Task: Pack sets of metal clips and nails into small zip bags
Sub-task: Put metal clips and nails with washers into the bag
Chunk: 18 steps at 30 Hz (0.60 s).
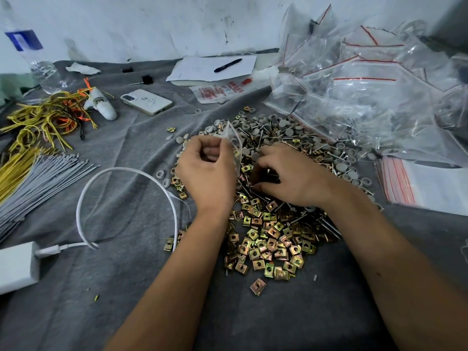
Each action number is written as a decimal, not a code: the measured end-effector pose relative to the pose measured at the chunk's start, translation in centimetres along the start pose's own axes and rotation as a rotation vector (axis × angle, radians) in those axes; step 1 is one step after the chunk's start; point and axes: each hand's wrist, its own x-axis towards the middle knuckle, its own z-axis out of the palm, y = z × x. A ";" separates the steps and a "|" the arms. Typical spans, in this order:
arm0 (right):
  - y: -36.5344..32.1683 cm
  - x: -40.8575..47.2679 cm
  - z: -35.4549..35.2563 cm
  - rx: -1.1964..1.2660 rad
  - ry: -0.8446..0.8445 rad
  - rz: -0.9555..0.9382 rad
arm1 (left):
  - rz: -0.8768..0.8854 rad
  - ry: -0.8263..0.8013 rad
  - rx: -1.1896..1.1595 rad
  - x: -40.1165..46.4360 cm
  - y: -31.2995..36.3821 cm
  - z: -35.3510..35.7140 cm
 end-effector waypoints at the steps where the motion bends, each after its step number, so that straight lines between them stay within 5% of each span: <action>1: -0.1 0.0 0.0 -0.015 0.003 -0.001 | -0.014 -0.022 0.025 0.0 -0.2 0.1; 9: -0.6 -0.3 -0.8 0.338 0.532 0.071 | -0.012 -0.164 0.146 0.0 -0.3 0.1; 18: -1.1 -0.5 -1.2 0.292 0.653 -0.039 | 0.031 -0.249 0.200 -0.1 -0.4 0.3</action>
